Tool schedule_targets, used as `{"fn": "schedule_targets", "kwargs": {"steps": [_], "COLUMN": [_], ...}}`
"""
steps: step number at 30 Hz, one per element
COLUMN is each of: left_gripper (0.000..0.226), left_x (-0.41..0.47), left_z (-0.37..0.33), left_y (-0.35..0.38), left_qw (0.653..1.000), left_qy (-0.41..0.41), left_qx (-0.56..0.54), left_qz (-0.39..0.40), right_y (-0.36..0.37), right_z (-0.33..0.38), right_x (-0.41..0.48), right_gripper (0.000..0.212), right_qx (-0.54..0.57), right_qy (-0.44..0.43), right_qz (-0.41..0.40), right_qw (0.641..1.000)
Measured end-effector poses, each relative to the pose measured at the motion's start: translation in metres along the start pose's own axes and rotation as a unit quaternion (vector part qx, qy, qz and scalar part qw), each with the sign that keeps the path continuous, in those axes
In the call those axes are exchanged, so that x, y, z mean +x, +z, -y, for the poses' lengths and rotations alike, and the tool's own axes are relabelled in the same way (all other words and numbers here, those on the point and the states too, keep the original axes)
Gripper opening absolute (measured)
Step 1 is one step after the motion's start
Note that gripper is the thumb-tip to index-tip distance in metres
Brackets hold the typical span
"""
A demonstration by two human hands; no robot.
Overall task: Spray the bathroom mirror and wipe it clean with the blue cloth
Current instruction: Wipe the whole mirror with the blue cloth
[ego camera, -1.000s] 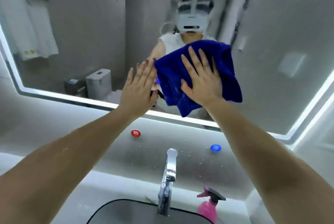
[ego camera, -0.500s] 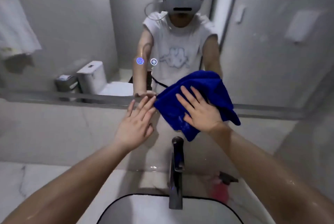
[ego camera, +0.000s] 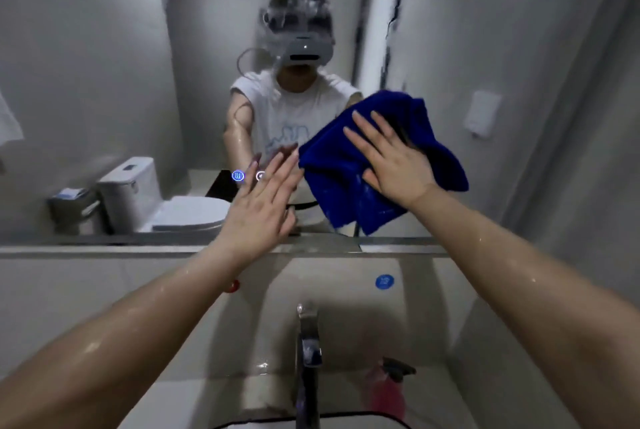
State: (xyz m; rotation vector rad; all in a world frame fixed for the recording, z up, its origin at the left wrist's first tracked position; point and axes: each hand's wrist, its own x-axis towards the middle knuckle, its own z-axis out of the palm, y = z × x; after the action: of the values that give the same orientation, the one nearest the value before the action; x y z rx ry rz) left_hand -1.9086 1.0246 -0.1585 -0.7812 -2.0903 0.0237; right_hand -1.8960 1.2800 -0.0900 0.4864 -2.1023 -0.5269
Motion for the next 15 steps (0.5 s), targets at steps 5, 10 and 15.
{"fn": "schedule_targets", "kwargs": {"steps": [5, 10, 15], "left_gripper": [0.062, 0.062, 0.066], "left_x": [0.070, 0.104, 0.065], "left_z": [0.009, -0.012, -0.029], "left_y": [-0.036, -0.049, -0.009], "left_qw": [0.998, 0.990, 0.992], "left_qy": [-0.029, -0.063, -0.103], "left_qx": [0.020, 0.005, -0.001], "left_qz": [-0.055, -0.124, -0.068], "right_y": [-0.037, -0.048, -0.025], "right_z": [-0.054, -0.068, -0.044], "right_x": [0.042, 0.051, 0.024], "right_gripper": [0.068, 0.067, 0.066], "right_qx": [-0.004, 0.017, 0.061], "right_qy": [0.029, 0.102, 0.162], "right_qz": [-0.015, -0.059, -0.077], "right_qw": [0.999, 0.993, 0.982]}}
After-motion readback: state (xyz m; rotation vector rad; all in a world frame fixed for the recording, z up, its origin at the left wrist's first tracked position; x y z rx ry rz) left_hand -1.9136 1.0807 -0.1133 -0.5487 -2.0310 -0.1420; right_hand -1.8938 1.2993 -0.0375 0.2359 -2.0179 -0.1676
